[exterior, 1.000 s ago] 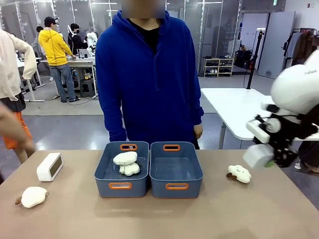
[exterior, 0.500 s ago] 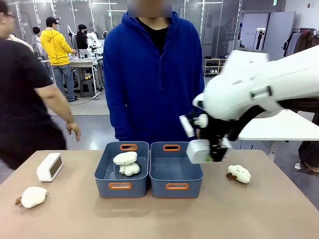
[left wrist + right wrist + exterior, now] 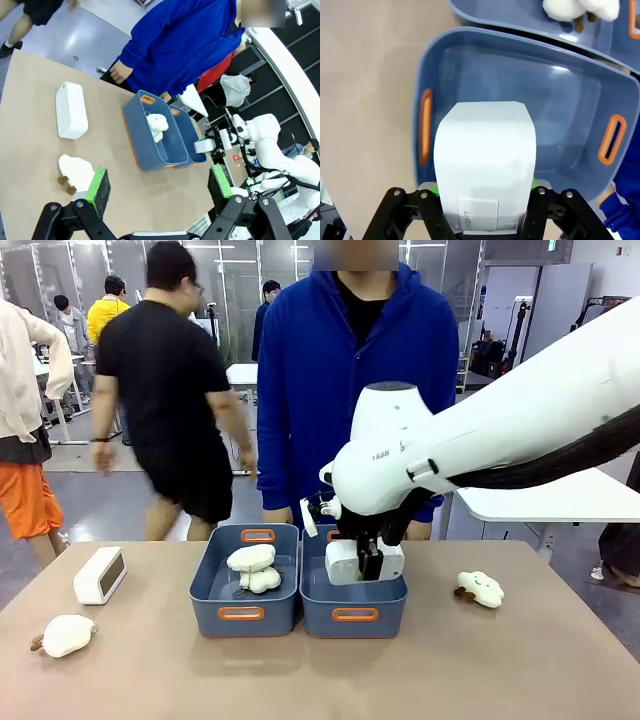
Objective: Sort the digital clocks into the basket.
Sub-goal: Pick up the Digital clock from the table and place it into the empty Plastic storage basket.
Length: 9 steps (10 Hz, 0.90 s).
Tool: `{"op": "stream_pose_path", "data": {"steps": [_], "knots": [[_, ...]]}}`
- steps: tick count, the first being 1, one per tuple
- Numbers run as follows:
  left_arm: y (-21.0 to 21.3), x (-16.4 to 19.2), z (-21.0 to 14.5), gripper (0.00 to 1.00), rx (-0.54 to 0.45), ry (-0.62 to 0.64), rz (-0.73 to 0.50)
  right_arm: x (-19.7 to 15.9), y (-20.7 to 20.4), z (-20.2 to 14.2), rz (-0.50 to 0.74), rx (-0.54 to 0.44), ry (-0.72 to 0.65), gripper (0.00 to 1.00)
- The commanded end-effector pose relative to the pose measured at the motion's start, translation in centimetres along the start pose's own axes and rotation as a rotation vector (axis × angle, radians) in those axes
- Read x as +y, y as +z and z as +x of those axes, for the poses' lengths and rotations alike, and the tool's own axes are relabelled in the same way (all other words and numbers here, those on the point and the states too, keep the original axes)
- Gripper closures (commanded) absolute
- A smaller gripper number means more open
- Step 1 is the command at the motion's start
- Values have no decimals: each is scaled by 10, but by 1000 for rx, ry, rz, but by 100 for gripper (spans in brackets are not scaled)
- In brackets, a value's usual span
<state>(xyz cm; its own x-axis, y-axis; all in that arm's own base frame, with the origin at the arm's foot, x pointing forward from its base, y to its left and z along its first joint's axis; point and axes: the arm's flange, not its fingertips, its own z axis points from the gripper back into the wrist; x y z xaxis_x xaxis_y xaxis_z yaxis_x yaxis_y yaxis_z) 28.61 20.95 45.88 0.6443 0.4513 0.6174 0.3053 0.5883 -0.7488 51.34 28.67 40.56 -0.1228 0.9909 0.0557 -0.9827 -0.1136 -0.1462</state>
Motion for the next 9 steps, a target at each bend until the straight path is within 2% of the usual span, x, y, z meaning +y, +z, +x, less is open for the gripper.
{"op": "stream_pose_path", "data": {"steps": [1,3,4,5,6,7,9], "knots": [[0,-1,1,0,-14,-1,-18,-17,-18,14,25,5,-56,100],[0,-1,1,0,-14,-1,-18,-24,-40,13,46,8,-91,100],[0,-1,1,0,-14,-1,-18,-22,-43,13,60,8,-95,31],[0,-1,1,0,-14,-1,-18,-21,-42,11,63,5,-95,21],[0,-1,1,0,-14,-1,-18,-20,-41,9,64,4,-94,8],[0,-1,1,0,-14,-1,-18,-18,-41,10,69,0,-94,0],[0,-1,1,0,-14,-1,-18,-12,-35,2,63,-16,-67,0]]}}
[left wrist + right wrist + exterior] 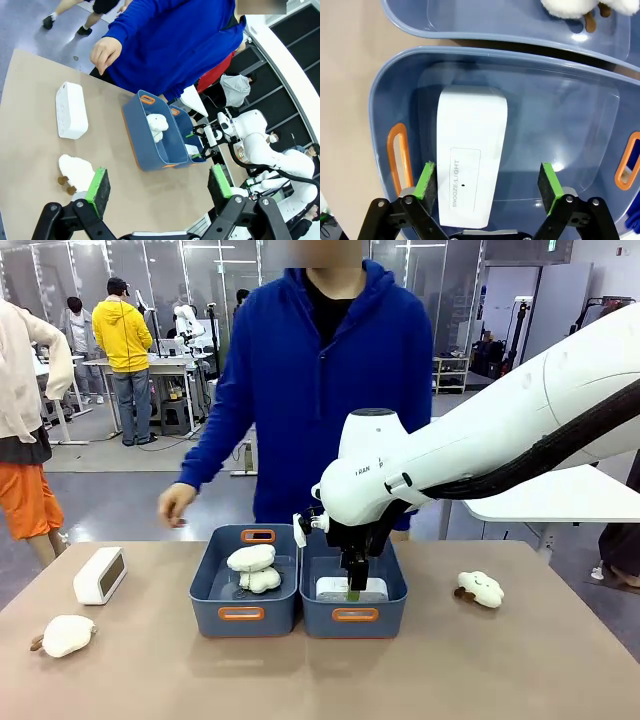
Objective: Sort the digital clocks into the basket.
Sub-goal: Pick up the Digital clock from the table and place it into the empty Plastic storage basket.
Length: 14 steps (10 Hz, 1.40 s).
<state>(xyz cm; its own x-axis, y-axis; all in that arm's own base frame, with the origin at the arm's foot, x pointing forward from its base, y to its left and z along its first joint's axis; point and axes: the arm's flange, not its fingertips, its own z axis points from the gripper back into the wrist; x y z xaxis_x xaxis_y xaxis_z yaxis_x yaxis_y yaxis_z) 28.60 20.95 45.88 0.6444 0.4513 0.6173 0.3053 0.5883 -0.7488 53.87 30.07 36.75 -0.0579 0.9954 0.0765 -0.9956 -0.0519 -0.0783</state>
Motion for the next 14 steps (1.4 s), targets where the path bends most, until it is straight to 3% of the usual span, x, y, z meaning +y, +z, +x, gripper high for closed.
{"op": "stream_pose_path", "data": {"steps": [1,12,13,14], "knots": [[1,-1,1,0,-14,-1,-18,0,-3,0,3,1,-1,0],[1,-1,1,0,-14,-1,-18,0,-2,1,5,-1,1,3],[1,-1,1,0,-14,-1,-18,8,29,-1,-31,55,-4,0],[1,-1,1,0,-14,-1,-18,14,56,-13,28,12,-23,0]]}}
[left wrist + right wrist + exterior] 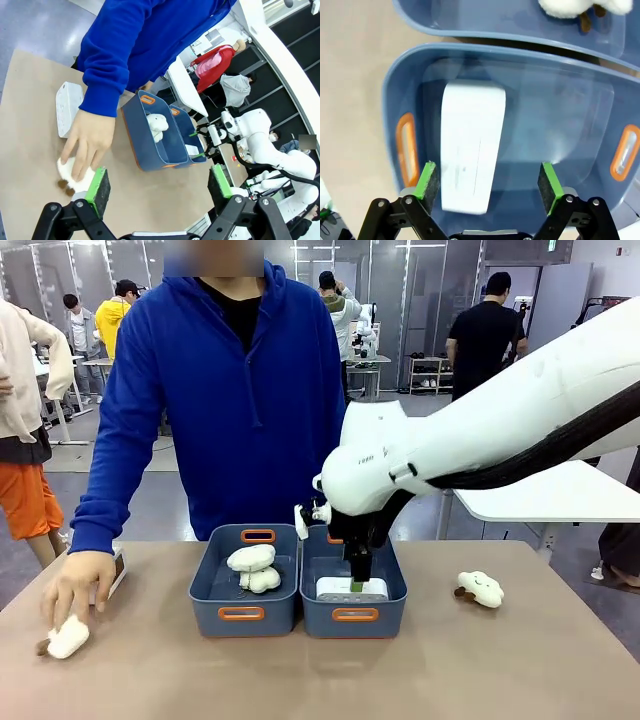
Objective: Sort the digital clocks into the basket.
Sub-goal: Pick up the Digital clock from the table and place it into the empty Plastic storage basket.
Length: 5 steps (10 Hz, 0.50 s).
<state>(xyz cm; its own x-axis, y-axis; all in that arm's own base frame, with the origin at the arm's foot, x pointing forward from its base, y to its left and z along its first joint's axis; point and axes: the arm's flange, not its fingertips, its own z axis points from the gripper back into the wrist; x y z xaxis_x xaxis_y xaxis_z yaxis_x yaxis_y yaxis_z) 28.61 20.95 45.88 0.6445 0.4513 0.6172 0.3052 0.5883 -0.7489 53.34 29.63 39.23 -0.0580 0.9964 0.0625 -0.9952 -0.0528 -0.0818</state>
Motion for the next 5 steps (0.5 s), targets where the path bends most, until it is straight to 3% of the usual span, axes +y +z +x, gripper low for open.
{"op": "stream_pose_path", "data": {"steps": [1,3,5], "knots": [[1,-1,1,0,-14,-1,-18,16,56,-36,74,-94,-75,0],[1,-1,1,0,-14,-1,-18,31,95,-106,103,-382,-238,0],[1,-1,1,0,-14,-1,-18,51,111,-169,135,-594,-409,0]]}}
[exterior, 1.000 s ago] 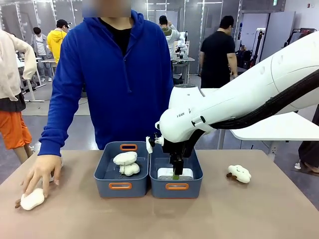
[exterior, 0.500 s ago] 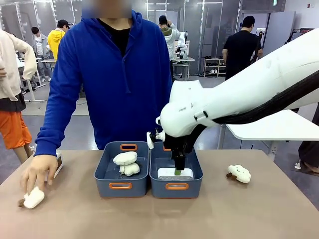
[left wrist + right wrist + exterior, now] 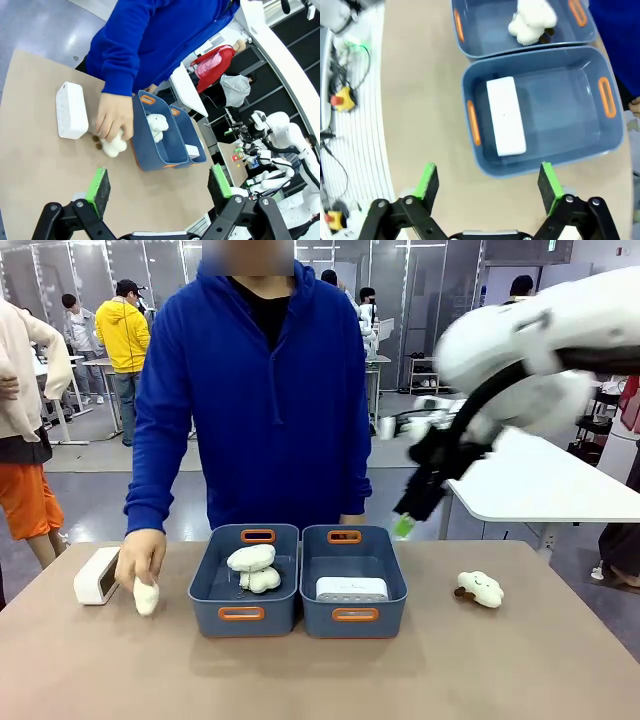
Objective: Sort the digital clocks into the basket.
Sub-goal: Pick up the Digital clock from the table and place it into the empty Plastic storage basket.
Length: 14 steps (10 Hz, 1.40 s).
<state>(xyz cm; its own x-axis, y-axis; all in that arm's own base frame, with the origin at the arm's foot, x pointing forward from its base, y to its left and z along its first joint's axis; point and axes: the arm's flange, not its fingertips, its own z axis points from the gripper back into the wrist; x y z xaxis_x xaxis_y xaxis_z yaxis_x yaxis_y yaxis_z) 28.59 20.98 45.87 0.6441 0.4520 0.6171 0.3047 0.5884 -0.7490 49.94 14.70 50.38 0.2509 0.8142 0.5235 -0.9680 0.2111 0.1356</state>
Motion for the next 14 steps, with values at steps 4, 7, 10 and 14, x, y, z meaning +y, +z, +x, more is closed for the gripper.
{"op": "stream_pose_path", "data": {"steps": [4,7,10,14], "knots": [[0,-1,1,0,-13,-1,-18,48,67,-173,84,-514,-511,0],[0,-1,1,0,-13,-1,-18,75,93,-253,77,-644,-773,0],[0,-1,1,0,-13,-1,-18,74,95,-275,76,-626,-772,0],[0,-1,1,0,-13,-1,-18,74,95,-275,76,-626,-772,0]]}}
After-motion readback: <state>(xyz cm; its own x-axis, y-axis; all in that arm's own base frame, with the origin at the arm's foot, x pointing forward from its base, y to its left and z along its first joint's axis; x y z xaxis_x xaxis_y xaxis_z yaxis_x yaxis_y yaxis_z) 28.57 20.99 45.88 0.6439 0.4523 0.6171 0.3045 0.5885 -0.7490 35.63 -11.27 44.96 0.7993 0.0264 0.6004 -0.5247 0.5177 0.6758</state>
